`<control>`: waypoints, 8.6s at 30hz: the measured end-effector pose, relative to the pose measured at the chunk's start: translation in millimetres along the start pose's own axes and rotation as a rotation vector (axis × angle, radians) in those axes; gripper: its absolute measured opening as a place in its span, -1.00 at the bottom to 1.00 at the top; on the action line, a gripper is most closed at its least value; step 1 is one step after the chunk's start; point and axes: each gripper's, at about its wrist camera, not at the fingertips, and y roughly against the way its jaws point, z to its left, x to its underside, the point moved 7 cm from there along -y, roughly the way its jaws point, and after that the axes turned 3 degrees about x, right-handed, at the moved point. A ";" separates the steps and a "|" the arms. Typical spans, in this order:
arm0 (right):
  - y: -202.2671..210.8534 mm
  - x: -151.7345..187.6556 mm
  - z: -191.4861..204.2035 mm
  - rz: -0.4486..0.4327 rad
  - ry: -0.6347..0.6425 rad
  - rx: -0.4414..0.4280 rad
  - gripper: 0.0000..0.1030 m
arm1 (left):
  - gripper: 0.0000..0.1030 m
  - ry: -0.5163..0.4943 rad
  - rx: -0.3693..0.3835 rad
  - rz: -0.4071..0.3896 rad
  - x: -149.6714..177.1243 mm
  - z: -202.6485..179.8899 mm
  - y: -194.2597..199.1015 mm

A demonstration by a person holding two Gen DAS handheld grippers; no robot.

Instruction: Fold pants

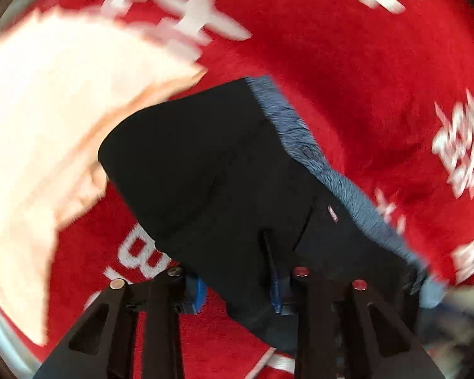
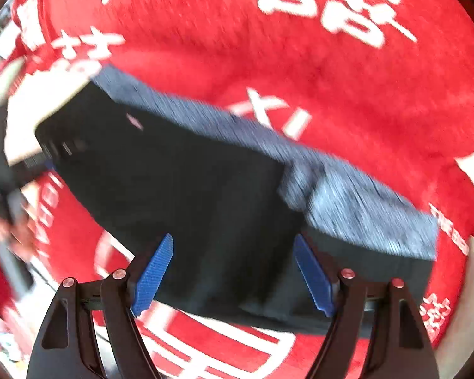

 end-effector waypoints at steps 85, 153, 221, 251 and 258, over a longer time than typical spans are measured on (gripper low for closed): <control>-2.7 28.1 -243.2 -0.114 -0.445 -0.086 -0.87 | 0.53 -0.471 -0.035 0.071 53.9 -271.6 -20.6; 24.1 144.9 -187.0 -0.126 -0.392 -0.009 0.49 | 1.00 -0.541 0.041 0.215 130.2 -234.9 -3.9; 14.6 198.4 -192.1 -0.089 -0.655 -0.709 -0.24 | 0.26 -0.541 0.353 0.417 153.8 -228.2 38.9; 80.7 255.0 -151.8 -0.065 -0.620 0.056 1.00 | 0.98 -0.708 -0.051 0.218 192.8 -200.4 115.7; 101.2 252.9 -115.9 -0.022 -0.570 0.135 1.00 | 0.98 -0.678 -0.105 0.231 193.6 -198.7 149.1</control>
